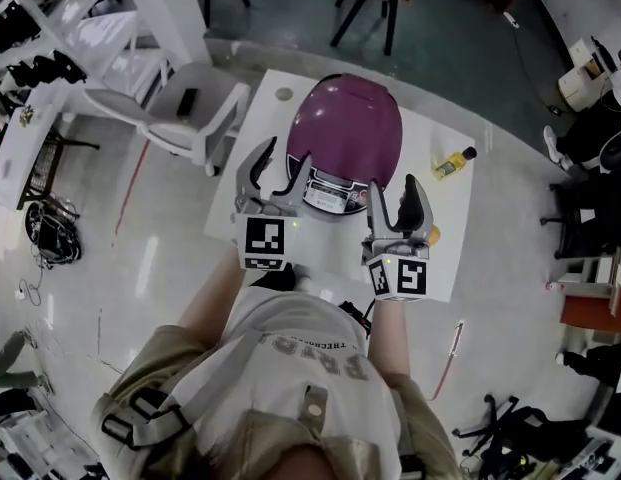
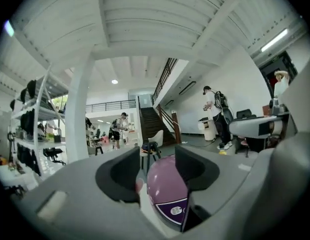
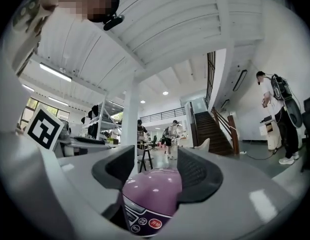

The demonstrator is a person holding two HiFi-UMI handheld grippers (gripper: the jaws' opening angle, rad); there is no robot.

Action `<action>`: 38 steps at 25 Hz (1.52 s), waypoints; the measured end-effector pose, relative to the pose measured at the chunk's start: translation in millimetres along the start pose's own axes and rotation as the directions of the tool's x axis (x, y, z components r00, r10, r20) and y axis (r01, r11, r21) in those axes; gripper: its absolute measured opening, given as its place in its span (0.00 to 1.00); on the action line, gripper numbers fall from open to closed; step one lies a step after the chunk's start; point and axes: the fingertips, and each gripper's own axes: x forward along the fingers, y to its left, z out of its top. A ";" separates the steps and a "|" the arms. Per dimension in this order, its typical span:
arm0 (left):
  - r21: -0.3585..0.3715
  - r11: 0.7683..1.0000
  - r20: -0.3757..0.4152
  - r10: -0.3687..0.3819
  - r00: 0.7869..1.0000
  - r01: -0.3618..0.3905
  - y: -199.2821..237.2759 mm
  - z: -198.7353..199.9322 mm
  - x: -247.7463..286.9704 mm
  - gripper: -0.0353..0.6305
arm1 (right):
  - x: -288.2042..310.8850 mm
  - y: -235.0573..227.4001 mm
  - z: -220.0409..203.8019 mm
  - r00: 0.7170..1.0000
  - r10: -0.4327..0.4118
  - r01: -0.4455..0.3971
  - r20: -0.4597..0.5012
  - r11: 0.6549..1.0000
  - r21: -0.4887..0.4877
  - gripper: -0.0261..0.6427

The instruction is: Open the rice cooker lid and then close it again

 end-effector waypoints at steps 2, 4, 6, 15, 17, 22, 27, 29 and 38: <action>0.035 0.999 0.021 0.032 0.999 -0.033 0.3 2.5 -3.0 0.35 | -1.5 0.2 -4.5 1.000 -0.021 0.021 -0.019 1.000 -0.017 0.38; 0.022 0.999 0.027 0.042 0.999 -0.043 0.0 2.4 -4.2 0.27 | -3.2 -2.3 -7.5 0.998 -0.048 0.047 -0.033 0.999 -0.028 0.31; -0.003 0.999 0.027 0.054 0.998 -0.054 2.1 1.6 -5.8 0.17 | -4.7 -3.8 -7.9 0.997 -0.067 0.066 -0.039 0.997 -0.041 0.26; 0.006 0.999 0.035 0.048 0.998 -0.048 6.6 2.2 -9.3 0.07 | -3.7 1.8 -6.5 0.993 -0.104 0.100 -0.046 0.991 -0.093 0.05; 0.005 0.999 0.042 0.039 0.998 -0.039 6.6 3.8 -9.3 0.07 | -2.6 4.3 -4.7 0.993 -0.107 0.101 -0.042 0.989 -0.109 0.04; 0.000 1.000 0.070 0.002 0.998 -0.002 4.3 10.5 -10.5 0.07 | -3.6 7.7 2.6 0.994 -0.110 0.108 -0.013 0.987 -0.115 0.04; -0.001 1.000 0.094 -0.018 0.995 0.018 2.1 16.9 -10.4 0.07 | -3.6 6.7 5.5 0.992 -0.124 0.123 -0.002 0.986 -0.110 0.04; 0.001 1.000 0.100 -0.021 0.995 0.021 2.2 17.0 -11.3 0.07 | -3.9 8.6 5.3 0.993 -0.121 0.121 0.002 0.987 -0.104 0.04; 0.057 0.998 0.092 -0.046 0.995 0.041 0.3 13.4 -14.9 0.07 | -3.5 17.7 8.7 0.993 -0.114 0.113 -0.004 0.988 -0.106 0.04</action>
